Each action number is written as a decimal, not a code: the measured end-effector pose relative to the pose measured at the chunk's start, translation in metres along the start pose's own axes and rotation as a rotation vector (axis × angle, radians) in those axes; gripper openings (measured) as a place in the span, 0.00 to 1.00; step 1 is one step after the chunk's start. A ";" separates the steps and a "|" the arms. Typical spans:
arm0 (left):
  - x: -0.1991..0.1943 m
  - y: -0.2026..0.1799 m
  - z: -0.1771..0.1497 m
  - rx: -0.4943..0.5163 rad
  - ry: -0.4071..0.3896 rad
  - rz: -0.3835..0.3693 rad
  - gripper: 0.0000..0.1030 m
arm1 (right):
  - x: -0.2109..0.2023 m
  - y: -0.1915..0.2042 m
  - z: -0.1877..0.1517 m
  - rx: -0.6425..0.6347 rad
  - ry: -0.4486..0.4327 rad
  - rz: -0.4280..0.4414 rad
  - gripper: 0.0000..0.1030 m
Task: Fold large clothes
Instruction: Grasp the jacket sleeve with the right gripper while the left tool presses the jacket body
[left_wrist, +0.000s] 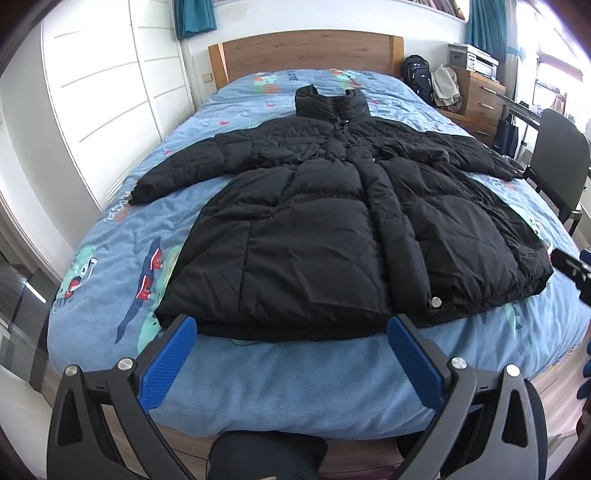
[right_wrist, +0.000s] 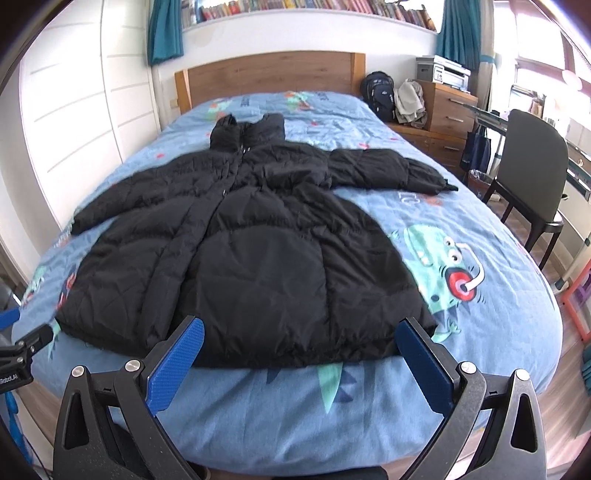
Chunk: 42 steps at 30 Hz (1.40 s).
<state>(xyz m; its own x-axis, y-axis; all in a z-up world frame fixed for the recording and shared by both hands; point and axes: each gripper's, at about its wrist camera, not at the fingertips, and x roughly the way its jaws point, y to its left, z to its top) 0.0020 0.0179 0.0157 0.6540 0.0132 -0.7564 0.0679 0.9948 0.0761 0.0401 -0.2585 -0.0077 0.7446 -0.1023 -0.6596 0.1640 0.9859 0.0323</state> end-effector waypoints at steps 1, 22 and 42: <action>0.001 0.004 0.002 -0.009 0.005 -0.004 1.00 | 0.001 -0.002 0.003 0.002 -0.006 0.000 0.99; 0.125 0.077 0.082 -0.230 0.126 0.155 1.00 | 0.191 -0.164 0.133 0.359 0.024 0.087 0.99; 0.210 0.053 0.118 -0.231 0.242 0.081 1.00 | 0.378 -0.310 0.174 0.951 0.029 0.247 0.92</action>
<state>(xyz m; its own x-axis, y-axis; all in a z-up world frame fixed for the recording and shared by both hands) 0.2318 0.0616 -0.0624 0.4510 0.0896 -0.8880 -0.1674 0.9858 0.0144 0.3835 -0.6258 -0.1370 0.8141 0.1078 -0.5706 0.4679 0.4604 0.7544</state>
